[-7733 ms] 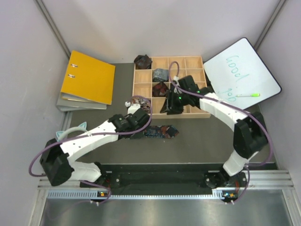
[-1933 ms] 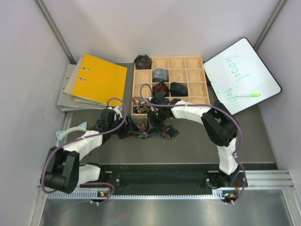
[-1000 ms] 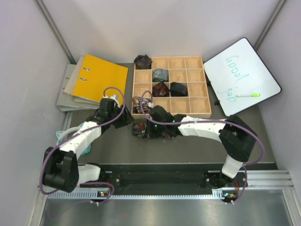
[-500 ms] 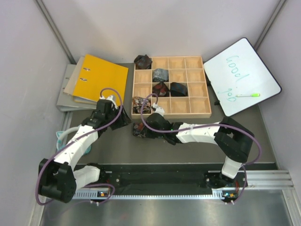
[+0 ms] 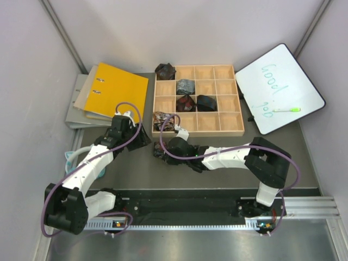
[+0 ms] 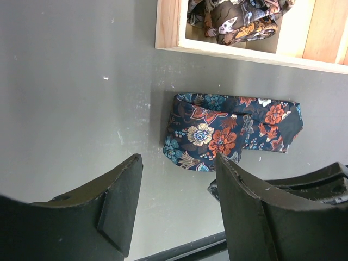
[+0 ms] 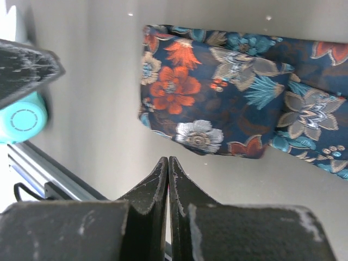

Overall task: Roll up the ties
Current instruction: Roll the tie at the center of the board.

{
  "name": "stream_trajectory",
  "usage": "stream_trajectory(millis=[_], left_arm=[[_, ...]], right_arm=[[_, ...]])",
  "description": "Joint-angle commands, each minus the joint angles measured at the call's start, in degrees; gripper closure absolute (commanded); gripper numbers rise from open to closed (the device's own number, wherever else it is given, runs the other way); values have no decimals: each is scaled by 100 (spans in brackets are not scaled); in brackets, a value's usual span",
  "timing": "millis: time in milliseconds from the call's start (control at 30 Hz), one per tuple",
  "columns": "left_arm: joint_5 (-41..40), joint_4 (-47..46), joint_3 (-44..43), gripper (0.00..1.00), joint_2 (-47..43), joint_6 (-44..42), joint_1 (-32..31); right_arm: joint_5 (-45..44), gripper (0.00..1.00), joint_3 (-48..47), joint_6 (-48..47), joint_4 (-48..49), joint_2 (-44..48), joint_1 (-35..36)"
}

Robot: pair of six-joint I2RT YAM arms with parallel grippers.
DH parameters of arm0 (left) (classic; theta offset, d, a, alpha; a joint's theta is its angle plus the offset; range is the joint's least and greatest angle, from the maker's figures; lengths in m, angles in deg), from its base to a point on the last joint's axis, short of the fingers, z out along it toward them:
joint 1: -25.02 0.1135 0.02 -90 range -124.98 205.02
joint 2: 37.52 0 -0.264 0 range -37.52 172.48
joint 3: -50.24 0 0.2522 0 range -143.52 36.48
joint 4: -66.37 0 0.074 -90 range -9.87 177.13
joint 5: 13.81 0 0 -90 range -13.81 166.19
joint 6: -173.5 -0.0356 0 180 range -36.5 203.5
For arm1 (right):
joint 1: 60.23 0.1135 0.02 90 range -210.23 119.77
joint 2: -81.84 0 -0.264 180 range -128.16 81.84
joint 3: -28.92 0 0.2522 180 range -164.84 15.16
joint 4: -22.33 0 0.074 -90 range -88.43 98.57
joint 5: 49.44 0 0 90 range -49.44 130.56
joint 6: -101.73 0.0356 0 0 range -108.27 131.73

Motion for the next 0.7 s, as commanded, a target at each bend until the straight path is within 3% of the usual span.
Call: stream_trajectory(millis=[0,333,667], left_arm=[[-66,-17,-45,39,-134,-135,-13],[-75,10,-45,39,-152,-144,-4],[-40,18,17,39,-178,-135,-4]], right_arm=[[-106,100,38,96,222,-21,63],[-616,100,-586,105,-472,-513,2],[-1151,100,-560,175,-210,-549,-77]])
